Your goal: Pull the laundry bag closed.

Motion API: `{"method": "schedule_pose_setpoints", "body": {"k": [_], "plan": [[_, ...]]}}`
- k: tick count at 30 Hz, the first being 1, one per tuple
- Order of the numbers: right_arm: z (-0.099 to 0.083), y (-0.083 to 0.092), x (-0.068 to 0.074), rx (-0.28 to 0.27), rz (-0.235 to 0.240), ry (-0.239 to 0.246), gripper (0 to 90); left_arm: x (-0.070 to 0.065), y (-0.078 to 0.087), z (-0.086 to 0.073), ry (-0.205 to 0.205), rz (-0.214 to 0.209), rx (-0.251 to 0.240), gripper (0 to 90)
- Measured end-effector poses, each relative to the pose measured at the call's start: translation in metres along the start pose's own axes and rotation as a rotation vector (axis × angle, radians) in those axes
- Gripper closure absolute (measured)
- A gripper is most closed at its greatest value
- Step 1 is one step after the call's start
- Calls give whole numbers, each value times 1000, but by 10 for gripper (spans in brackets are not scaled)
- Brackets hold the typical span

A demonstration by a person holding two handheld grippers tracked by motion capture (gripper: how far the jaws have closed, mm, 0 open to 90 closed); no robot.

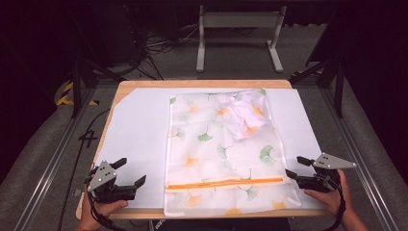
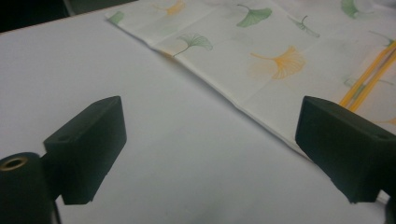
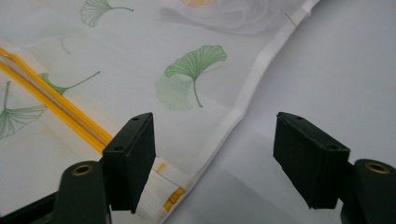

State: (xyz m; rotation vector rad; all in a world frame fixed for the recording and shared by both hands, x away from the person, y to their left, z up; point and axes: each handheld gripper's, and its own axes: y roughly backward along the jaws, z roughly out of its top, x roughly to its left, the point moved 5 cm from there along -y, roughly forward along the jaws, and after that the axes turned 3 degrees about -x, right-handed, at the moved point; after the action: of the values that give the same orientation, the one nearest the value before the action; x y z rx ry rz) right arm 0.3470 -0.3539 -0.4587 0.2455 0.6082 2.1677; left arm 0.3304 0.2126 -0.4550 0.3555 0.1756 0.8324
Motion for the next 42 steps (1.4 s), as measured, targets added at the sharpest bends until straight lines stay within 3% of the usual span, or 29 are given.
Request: {"method": "schedule_pose_setpoints", "body": {"k": [5, 10, 14, 18, 21, 24, 25, 26, 29, 31, 38, 42], "plan": [[4, -1, 4, -22, 51, 6, 272, -8, -2, -5, -48, -21, 45, 237], [16, -5, 10, -40, 83, 18, 258, -15, 1, -8, -63, -41, 64, 325], [24, -10, 19, -36, 94, 57, 246, -23, 4, -9, -74, -69, 74, 424], [36, -19, 30, -27, 136, 82, 263, -34, 4, -10, -114, -105, 95, 580], [49, -27, 43, -32, 198, 97, 280, -41, 2, -12, -154, -149, 130, 740], [65, -40, 64, -22, 256, 136, 349, -49, 1, -13, -169, -201, 150, 892], [70, -44, 71, -22, 280, 149, 398, -51, -1, -13, -180, -210, 159, 900], [70, -44, 71, -22, 280, 149, 398, -51, -1, -13, -180, -210, 159, 900], [89, -63, 100, -15, 329, 224, 539, -61, -6, -13, -199, -240, 182, 900], [99, -75, 117, -5, 366, 248, 560, -67, -11, -14, -207, -255, 196, 900], [126, -126, 172, 64, 480, 277, 625, -86, -23, -19, -251, -317, 242, 900], [132, -152, 202, 83, 552, 309, 703, -90, -30, -23, -289, -317, 277, 899]]}}
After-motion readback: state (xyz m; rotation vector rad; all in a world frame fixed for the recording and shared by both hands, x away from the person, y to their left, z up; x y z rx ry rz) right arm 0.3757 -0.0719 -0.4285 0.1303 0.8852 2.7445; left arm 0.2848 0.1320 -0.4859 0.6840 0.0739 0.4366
